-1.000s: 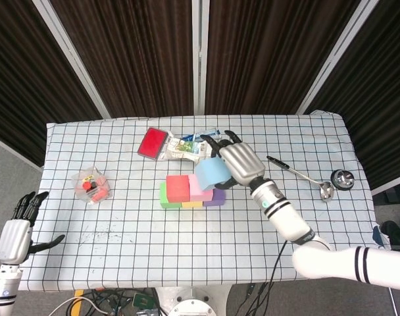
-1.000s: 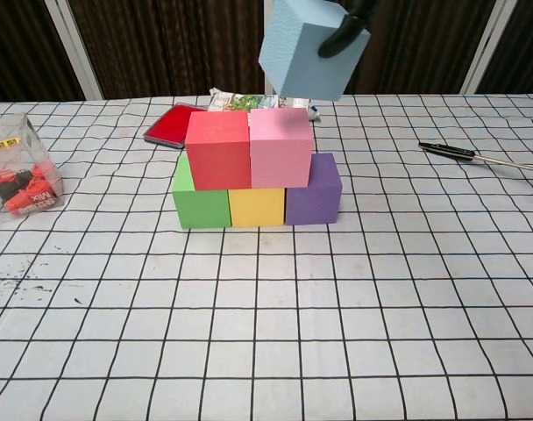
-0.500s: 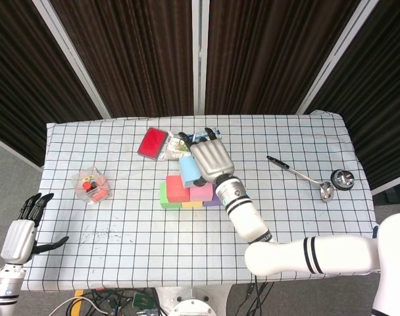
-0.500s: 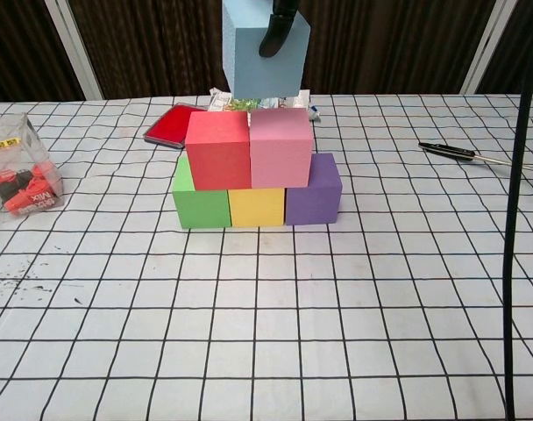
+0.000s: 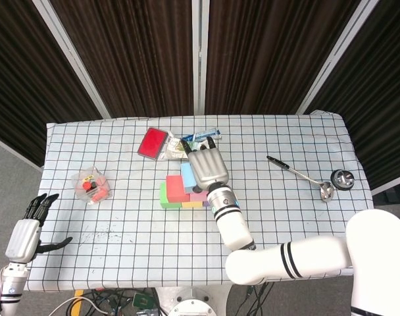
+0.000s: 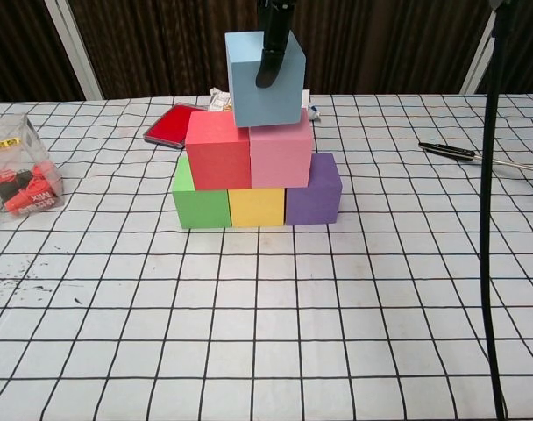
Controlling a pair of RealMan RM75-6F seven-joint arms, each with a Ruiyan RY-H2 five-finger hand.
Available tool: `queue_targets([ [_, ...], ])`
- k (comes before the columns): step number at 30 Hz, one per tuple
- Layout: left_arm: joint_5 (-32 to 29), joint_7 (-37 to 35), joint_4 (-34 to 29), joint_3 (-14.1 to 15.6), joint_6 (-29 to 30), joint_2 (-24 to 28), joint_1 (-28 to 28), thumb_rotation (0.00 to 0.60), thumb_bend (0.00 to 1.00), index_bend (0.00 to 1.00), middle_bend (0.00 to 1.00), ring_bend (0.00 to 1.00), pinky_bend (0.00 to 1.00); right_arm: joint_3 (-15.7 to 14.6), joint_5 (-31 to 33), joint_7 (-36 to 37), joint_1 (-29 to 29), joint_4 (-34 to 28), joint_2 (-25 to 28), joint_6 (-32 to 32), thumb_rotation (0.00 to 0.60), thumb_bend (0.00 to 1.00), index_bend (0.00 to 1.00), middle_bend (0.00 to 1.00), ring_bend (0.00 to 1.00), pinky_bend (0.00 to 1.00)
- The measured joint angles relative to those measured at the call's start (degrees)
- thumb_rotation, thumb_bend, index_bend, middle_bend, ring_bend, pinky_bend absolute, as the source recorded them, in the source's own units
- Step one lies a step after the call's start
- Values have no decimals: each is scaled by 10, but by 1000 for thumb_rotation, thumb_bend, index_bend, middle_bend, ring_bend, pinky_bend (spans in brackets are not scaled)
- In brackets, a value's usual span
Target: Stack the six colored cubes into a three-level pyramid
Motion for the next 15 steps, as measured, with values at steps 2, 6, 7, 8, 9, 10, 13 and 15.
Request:
queue_targets([
  [2, 0, 0, -1, 0, -1, 0, 0, 600, 0, 73, 102, 0, 32, 2, -5, -1, 0, 3, -5, 2, 600, 92, 0, 684, 252, 0],
  [6, -2, -4, -1, 0, -1, 1, 0, 600, 0, 73, 102, 0, 32, 6, -14, -1, 0, 9, -17, 4, 600, 93, 0, 684, 252, 0],
  [7, -2, -6, -1, -1, -1, 2, 0, 600, 0, 73, 102, 0, 32, 7, -15, -1, 0, 12, -20, 5, 600, 94, 0, 684, 252, 0],
  [8, -3, -7, -1, -1, -2, 2, 0, 600, 0, 73, 102, 0, 32, 8, -16, -2, 0, 13, -23, 6, 600, 94, 0, 684, 252, 0],
  [9, -3, -8, -1, -1, -2, 2, 0, 600, 0, 73, 102, 0, 32, 9, -16, -3, 1, 15, -25, 7, 600, 94, 0, 684, 252, 0],
  [10, -4, -10, 0, 0, -3, 2, 0, 600, 0, 73, 102, 0, 32, 10, -16, -5, 1, 17, -29, 8, 600, 93, 0, 684, 252, 0],
  [13, -5, -13, 2, 0, -4, 2, 0, 600, 0, 73, 102, 0, 32, 14, -12, -11, 4, 22, -38, 13, 600, 96, 0, 684, 252, 0],
  [15, -6, -15, 4, 0, -5, 1, 1, 600, 0, 74, 102, 0, 32, 18, -12, -15, 5, 23, -43, 18, 600, 97, 0, 684, 252, 0],
])
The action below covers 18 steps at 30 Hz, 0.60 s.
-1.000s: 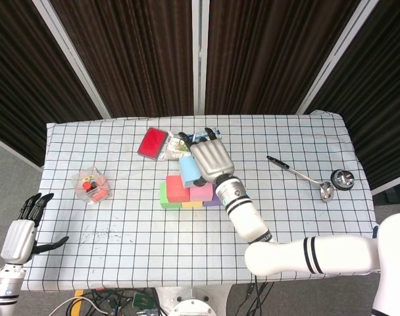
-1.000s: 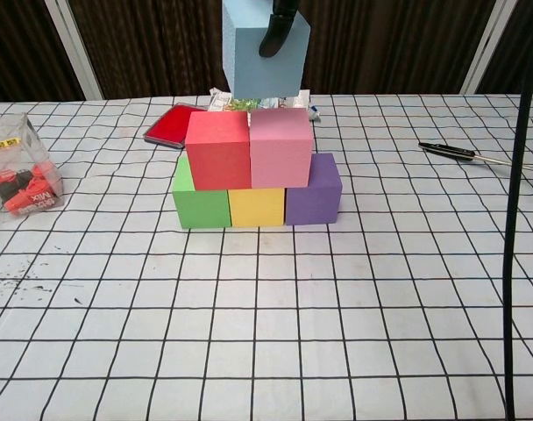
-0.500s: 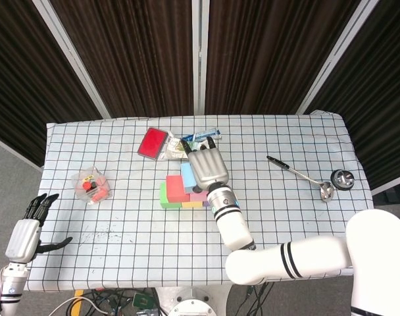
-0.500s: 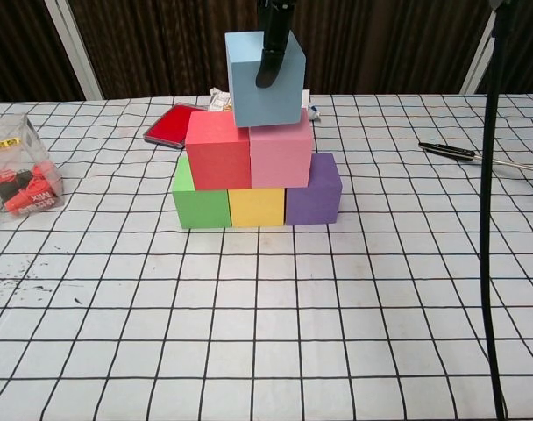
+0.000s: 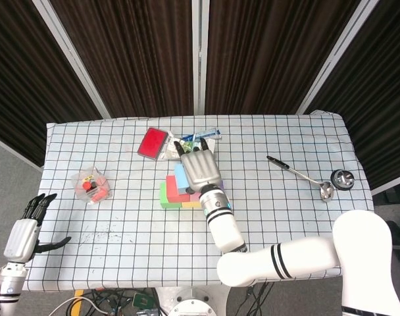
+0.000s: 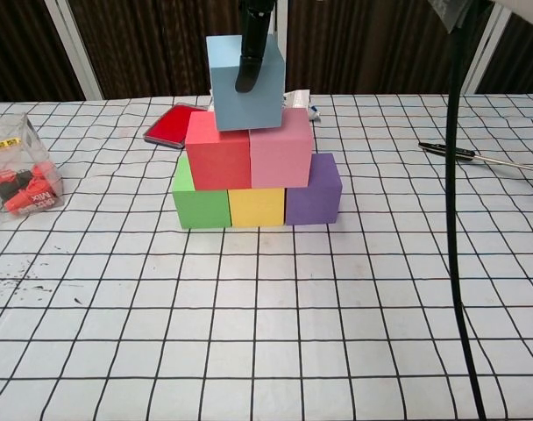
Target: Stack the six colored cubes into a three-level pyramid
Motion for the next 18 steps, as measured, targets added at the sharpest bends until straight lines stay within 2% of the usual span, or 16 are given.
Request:
queue_targets([
  [11, -3, -13, 4, 0, -3, 1, 0, 600, 0, 74, 102, 0, 32, 14, 5, -22, 4, 5, -17, 20, 600, 98, 0, 688, 262, 0],
  [18, -1, -19, 3, 2, -5, 1, 0, 600, 0, 74, 102, 0, 32, 36, 18, -37, 7, 2, -17, 32, 600, 98, 0, 699, 274, 0],
])
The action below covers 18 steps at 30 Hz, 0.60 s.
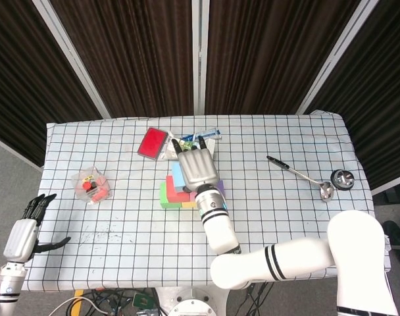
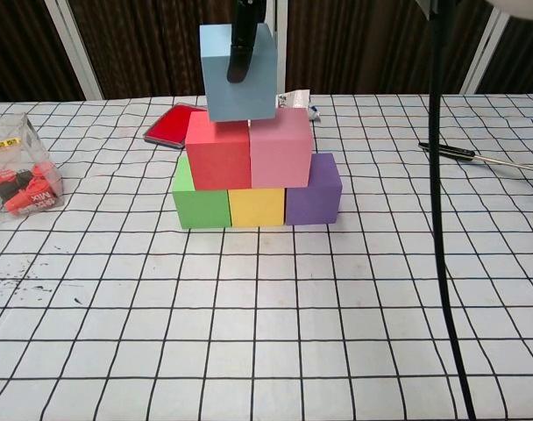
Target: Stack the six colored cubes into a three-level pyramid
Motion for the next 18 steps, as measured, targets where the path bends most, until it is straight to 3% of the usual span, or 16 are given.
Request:
queue_targets([
  [10, -2, -12, -2, 0, -10, 0, -4, 600, 0, 73, 102, 0, 32, 57, 96, -34, 9, 6, 10, 4, 600, 98, 0, 711, 290, 0],
  [18, -2, -14, -2, 2, -13, -1, -5, 600, 0, 74, 101, 0, 32, 59, 103, -45, 15, 14, 4, 8, 600, 97, 0, 711, 290, 0],
])
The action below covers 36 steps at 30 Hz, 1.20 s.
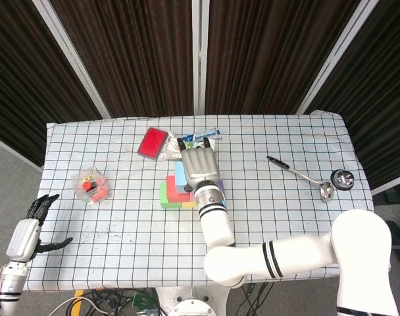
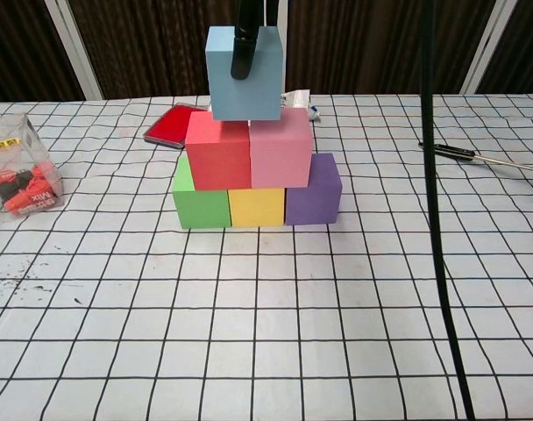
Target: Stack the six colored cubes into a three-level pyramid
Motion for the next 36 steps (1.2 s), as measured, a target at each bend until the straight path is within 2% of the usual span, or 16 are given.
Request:
queue_targets([
  [20, -2, -9, 5, 0, -2, -1, 0, 600, 0, 74, 101, 0, 32, -6, -8, -8, 1, 26, -31, -2, 600, 96, 0, 710, 290, 0],
  [36, 5, 11, 0, 2, 2, 1, -1, 600, 0, 74, 102, 0, 32, -7, -17, -13, -6, 32, -35, -9, 600, 96, 0, 707, 290, 0],
])
